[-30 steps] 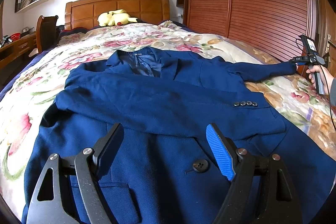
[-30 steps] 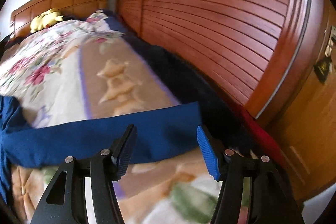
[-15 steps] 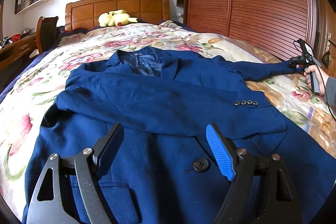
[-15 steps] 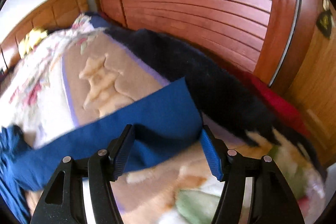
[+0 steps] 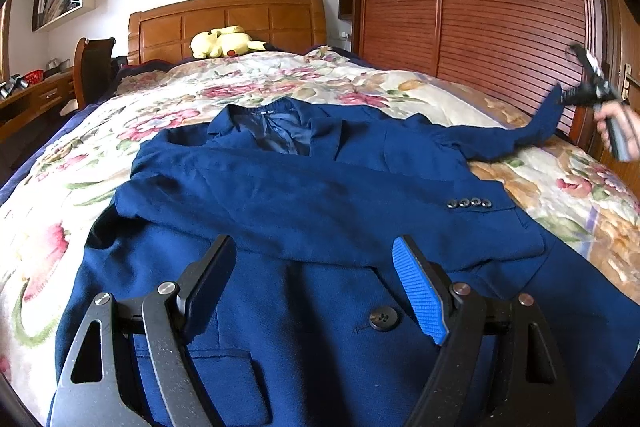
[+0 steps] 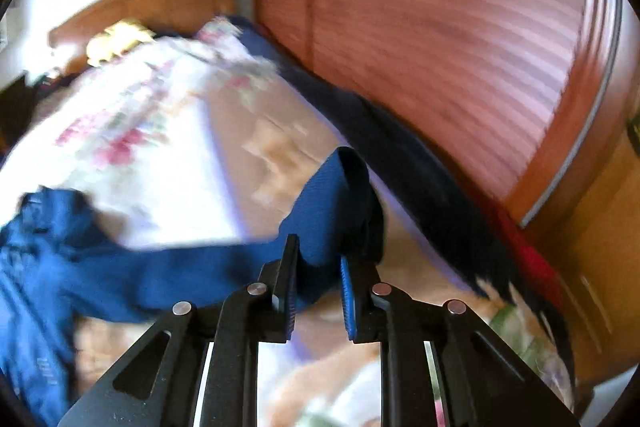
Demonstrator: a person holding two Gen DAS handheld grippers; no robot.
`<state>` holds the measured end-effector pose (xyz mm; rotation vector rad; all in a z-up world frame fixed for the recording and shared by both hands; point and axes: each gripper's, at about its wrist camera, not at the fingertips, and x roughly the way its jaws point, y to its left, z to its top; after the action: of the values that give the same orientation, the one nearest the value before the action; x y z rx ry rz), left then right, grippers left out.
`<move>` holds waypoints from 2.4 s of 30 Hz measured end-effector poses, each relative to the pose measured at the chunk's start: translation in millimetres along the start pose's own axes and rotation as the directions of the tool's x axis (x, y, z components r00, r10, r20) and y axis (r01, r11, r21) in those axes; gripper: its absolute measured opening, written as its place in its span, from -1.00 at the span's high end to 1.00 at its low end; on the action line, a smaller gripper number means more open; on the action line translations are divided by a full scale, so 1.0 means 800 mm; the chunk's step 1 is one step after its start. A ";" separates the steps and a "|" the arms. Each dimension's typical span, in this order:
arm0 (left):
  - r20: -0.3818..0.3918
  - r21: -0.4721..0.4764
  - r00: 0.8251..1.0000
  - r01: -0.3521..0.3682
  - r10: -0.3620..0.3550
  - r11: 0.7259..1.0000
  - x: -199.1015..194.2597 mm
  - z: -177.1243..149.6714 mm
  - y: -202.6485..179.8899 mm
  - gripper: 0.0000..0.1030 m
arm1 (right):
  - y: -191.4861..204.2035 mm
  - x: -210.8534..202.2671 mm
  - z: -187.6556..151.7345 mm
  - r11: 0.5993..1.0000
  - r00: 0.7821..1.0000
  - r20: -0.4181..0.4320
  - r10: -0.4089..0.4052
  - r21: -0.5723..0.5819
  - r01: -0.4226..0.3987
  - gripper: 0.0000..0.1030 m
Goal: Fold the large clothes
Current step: 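Lift the held sleeve and swing it toward the jacket front, then lay the held sleeve across the jacket front and open the right gripper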
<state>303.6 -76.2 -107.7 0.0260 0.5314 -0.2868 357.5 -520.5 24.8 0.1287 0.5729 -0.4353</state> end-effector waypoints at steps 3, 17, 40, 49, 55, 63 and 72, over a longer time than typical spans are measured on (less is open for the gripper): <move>0.002 0.026 1.000 -0.002 0.002 1.000 -0.007 0.004 -0.005 -0.58 | 0.052 -0.063 0.025 0.996 0.996 0.076 0.045 -0.082 -0.038 0.65; 0.061 0.034 0.998 0.028 -0.030 0.999 -0.070 0.047 0.027 -0.58 | 0.238 -0.260 0.047 0.935 0.946 0.200 0.254 -0.301 -0.187 0.66; 0.052 0.060 0.998 -0.036 0.033 0.998 -0.120 0.056 0.087 -0.58 | 0.337 -0.261 -0.021 0.729 0.817 -0.024 0.577 -0.437 -0.527 0.66; 0.047 0.021 0.998 -0.052 0.051 0.998 -0.124 0.049 0.114 -0.58 | 0.340 -0.231 -0.027 0.710 0.818 -0.114 0.563 -0.440 -0.550 0.42; 0.049 -0.002 0.998 -0.039 0.039 0.999 -0.123 0.049 0.119 -0.58 | 0.326 -0.223 -0.029 0.703 0.829 -0.094 0.552 -0.482 -0.523 0.23; 0.016 0.038 1.000 -0.024 0.023 0.999 -0.109 0.041 0.103 -0.58 | 0.301 -0.129 -0.090 0.758 0.848 -0.172 0.501 -0.384 -0.527 0.22; -0.055 0.055 0.998 -0.004 0.007 0.998 -0.075 0.024 0.085 -0.58 | 0.290 -0.026 -0.148 0.803 0.892 -0.267 0.364 -0.395 -0.446 0.22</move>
<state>282.8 3.0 -64.8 0.0887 0.5786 -0.2959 383.6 -275.6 -63.3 -0.1551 0.7890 0.1409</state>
